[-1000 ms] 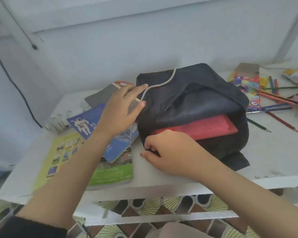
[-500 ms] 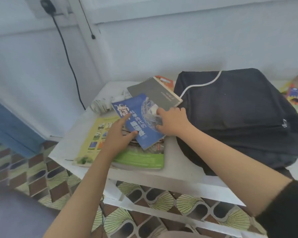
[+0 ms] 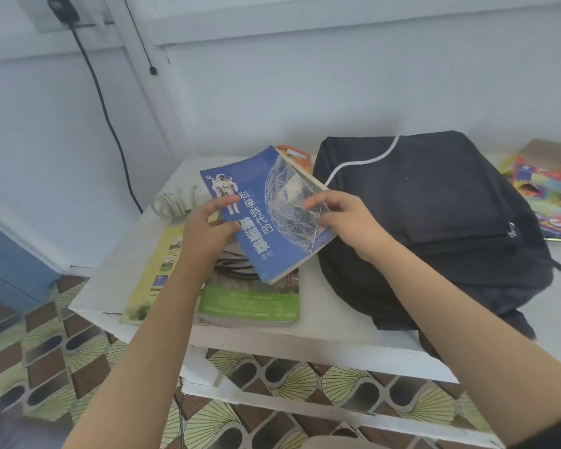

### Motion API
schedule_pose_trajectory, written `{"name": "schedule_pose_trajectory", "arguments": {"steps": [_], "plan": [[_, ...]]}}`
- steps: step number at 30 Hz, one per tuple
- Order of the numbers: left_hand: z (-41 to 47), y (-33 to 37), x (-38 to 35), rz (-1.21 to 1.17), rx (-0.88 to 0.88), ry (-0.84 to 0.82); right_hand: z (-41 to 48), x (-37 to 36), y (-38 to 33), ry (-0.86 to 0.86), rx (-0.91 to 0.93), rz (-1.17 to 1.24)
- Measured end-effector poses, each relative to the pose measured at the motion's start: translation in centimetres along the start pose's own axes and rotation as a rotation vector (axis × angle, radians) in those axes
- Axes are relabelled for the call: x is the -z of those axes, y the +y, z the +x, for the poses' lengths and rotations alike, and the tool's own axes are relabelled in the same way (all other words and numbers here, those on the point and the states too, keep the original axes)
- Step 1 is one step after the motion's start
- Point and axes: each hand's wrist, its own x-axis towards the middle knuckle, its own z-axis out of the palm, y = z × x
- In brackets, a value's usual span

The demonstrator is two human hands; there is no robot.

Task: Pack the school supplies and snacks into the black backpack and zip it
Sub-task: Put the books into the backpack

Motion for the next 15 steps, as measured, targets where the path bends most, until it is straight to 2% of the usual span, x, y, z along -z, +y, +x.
{"name": "schedule_pose_trajectory", "arguments": {"steps": [8, 12, 15], "plan": [[0.5, 4.4, -4.7, -0.348, 0.058, -0.144, -6.0, 3.0, -1.2, 0.208, 0.129, 0.647], [-0.3, 5.8, -8.6, -0.445, 0.06, -0.209, -8.8, 3.2, -1.0, 0.297, 0.251, 0.593], [-1.3, 6.0, -11.3, -0.423, 0.055, -0.294, -10.3, 4.3, -0.7, 0.448, 0.205, 0.535]]}}
